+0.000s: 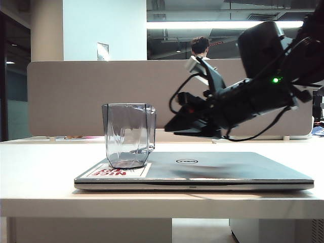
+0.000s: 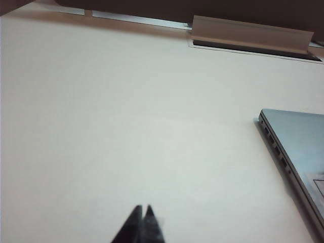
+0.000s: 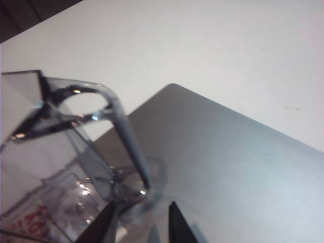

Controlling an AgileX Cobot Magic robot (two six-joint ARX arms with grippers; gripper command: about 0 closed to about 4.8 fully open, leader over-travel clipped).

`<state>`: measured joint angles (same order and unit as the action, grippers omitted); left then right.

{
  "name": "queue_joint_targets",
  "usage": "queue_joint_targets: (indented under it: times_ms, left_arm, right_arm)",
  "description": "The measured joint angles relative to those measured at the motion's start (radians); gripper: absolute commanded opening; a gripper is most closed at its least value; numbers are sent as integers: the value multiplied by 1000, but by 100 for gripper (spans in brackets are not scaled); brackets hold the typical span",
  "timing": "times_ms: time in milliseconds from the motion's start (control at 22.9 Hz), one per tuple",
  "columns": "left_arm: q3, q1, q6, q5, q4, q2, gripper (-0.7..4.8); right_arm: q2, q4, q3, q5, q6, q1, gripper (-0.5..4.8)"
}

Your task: Pick up the water cup and place it on the side of the laptop away from you.

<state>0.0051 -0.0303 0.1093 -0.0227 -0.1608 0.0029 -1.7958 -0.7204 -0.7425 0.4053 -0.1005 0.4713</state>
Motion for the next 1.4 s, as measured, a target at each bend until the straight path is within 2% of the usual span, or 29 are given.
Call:
queue_joint_targets:
  times_ms: [219, 613, 1094, 1269, 1400]
  left_arm:
    - [0, 0, 0, 0, 0, 0, -6]
    - [0, 0, 0, 0, 0, 0, -6]
    - [0, 0, 0, 2, 0, 1, -6]
    - [0, 0, 0, 3, 0, 1, -6]
    - [0, 0, 0, 3, 0, 1, -6]
  right_arm:
    - [-53, -1, -53, 10, 12, 41, 149]
    - [-102, -1, -108, -35, 26, 42, 149]
    - [-117, -7, -165, -37, 26, 48, 147]
    - [-136, 0, -165, -38, 26, 49, 109]
    - [-136, 0, -166, -38, 26, 49, 102]
